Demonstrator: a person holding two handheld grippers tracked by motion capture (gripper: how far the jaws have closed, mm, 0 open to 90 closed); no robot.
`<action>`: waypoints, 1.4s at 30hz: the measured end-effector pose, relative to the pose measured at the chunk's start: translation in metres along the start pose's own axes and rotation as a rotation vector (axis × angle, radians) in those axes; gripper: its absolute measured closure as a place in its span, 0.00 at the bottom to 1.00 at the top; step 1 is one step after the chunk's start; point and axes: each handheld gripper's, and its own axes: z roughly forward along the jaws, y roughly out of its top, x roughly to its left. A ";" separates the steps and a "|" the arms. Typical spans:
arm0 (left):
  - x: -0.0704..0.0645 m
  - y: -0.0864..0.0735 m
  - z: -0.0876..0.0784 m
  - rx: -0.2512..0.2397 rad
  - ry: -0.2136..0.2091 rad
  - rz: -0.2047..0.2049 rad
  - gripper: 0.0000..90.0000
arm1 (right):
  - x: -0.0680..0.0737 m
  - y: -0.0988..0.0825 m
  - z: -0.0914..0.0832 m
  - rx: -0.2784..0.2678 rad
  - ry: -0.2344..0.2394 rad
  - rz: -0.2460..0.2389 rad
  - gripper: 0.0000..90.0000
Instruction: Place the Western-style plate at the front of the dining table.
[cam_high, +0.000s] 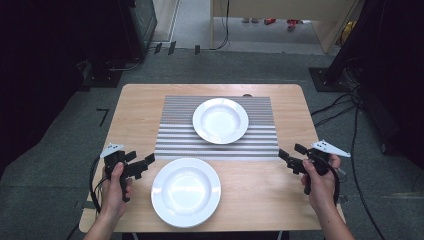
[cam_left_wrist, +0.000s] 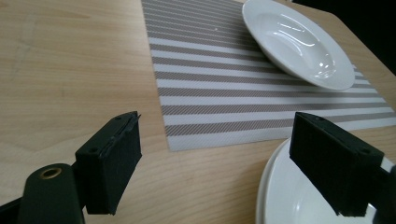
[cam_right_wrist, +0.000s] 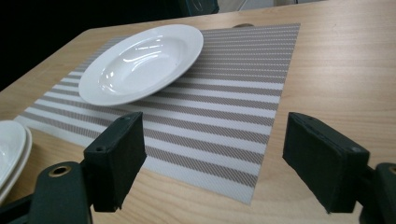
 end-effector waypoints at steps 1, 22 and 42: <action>0.002 -0.002 -0.002 0.000 0.010 0.002 0.19 | -0.004 -0.005 -0.006 0.003 -0.006 0.007 0.23; 0.054 -0.041 -0.045 -0.017 0.157 -0.032 0.19 | -0.050 -0.053 -0.054 0.028 -0.114 0.061 0.22; 0.076 -0.072 -0.050 0.040 0.302 0.044 0.19 | -0.066 -0.082 -0.066 0.131 -0.205 0.067 0.22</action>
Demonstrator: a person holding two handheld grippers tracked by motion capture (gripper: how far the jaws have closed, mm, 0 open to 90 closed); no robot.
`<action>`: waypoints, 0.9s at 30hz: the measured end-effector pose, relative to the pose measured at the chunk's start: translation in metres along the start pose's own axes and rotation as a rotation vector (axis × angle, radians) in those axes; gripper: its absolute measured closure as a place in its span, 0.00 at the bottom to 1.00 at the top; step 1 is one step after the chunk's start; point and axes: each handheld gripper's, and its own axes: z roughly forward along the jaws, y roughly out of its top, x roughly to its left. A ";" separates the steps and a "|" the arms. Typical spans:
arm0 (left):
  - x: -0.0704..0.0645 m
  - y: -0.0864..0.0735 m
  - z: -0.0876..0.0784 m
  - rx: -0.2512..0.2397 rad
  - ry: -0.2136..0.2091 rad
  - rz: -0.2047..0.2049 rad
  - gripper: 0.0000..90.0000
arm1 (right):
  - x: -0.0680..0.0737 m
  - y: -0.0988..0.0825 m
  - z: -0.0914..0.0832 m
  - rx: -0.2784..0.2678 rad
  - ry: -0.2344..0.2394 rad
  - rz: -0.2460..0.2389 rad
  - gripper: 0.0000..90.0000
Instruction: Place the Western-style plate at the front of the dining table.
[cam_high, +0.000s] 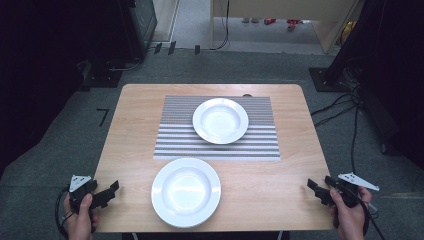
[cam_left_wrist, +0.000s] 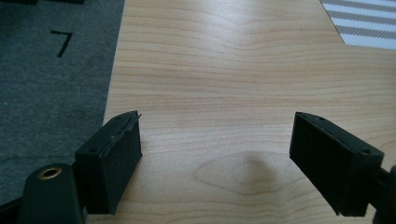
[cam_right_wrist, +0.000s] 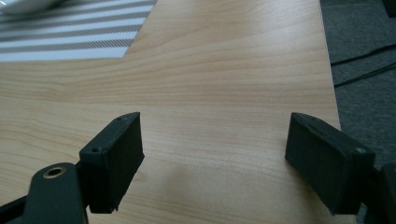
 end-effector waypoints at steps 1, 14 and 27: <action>-0.002 0.000 0.001 0.002 0.011 0.017 0.19 | 0.002 0.000 0.001 0.003 -0.013 -0.009 0.22; -0.015 -0.004 0.004 0.014 0.068 0.121 0.18 | 0.024 -0.002 0.009 0.067 -0.139 -0.187 0.17; -0.015 -0.004 0.005 0.018 0.063 0.124 0.17 | 0.025 -0.002 0.010 0.068 -0.141 -0.185 0.16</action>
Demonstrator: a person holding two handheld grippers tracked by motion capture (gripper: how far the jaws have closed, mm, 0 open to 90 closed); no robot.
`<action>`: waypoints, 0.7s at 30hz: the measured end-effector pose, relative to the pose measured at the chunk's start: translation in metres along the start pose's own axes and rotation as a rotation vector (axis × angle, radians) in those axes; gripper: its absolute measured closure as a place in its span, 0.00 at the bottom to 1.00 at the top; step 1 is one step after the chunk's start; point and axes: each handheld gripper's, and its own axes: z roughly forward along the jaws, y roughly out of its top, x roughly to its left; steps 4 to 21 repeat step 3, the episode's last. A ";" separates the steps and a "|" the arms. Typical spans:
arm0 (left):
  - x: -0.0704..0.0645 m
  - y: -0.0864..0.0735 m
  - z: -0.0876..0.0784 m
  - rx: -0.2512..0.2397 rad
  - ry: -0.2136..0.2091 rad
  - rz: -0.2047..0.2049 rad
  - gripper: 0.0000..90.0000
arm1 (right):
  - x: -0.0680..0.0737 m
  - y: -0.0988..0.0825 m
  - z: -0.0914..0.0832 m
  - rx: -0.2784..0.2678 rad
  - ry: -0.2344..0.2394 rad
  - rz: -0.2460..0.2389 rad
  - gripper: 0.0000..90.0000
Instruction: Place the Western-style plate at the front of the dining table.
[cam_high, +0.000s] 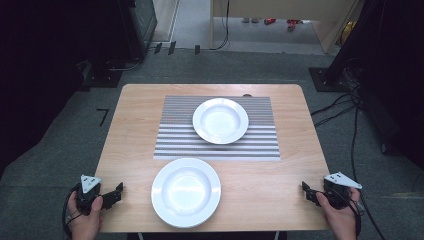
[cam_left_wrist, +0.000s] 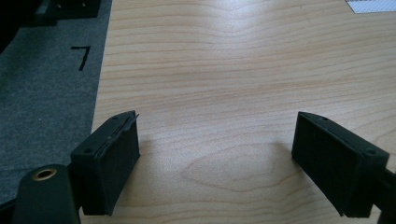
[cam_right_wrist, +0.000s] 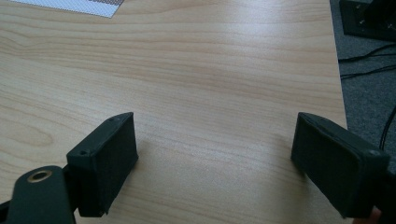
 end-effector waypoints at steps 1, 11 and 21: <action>0.000 0.000 0.000 0.000 0.000 0.000 0.17 | 0.000 0.000 0.000 0.001 0.000 0.001 0.16; 0.000 0.000 0.000 0.000 0.000 0.000 0.17 | 0.000 0.000 0.000 0.002 -0.002 0.003 0.15; 0.000 0.000 0.000 0.000 0.000 0.000 0.17 | 0.000 0.000 0.000 0.002 -0.002 0.003 0.15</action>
